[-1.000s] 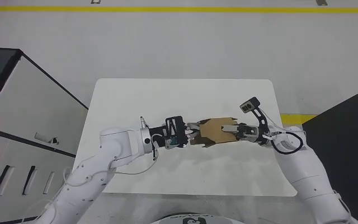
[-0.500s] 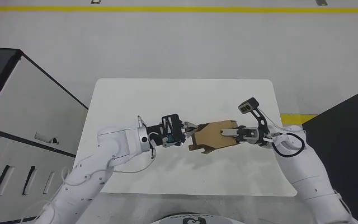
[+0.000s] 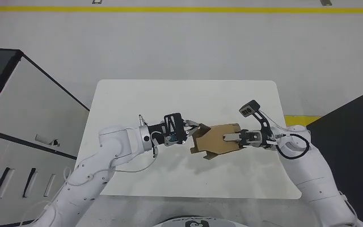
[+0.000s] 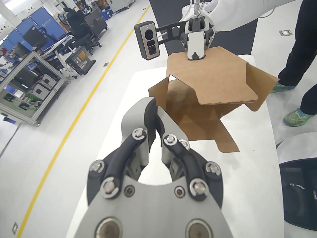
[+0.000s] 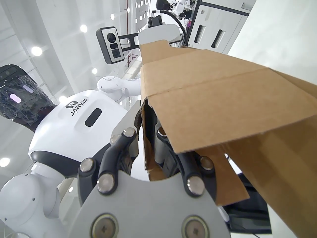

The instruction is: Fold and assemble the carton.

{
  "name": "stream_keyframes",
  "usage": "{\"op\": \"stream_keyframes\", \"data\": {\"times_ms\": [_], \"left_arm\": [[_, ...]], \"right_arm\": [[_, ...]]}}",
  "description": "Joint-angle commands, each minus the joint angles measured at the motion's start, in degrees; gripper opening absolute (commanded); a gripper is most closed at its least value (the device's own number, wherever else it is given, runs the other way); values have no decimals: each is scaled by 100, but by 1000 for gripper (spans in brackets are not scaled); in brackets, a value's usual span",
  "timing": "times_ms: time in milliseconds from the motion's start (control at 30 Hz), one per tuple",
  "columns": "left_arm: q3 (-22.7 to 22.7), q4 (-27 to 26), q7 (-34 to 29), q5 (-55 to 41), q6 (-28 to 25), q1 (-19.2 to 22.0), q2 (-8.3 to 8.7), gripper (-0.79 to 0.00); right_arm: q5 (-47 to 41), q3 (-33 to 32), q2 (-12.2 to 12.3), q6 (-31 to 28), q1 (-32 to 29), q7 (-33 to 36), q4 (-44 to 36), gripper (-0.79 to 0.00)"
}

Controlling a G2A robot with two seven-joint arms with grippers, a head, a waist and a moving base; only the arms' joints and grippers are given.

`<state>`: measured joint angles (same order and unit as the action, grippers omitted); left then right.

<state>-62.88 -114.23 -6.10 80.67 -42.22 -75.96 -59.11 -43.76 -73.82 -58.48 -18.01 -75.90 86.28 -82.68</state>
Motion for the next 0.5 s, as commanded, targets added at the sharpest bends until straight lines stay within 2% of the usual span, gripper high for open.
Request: {"op": "stream_keyframes", "data": {"times_ms": [0,467], "left_arm": [[18,11,-18,12,-17,34,-3,-785],[237,84,-123,-17,-169,282,-42,-785]], "right_arm": [[33,26,4,38,22,38,9,-785],[190,214,33,140,111,141,37,-785]]}}
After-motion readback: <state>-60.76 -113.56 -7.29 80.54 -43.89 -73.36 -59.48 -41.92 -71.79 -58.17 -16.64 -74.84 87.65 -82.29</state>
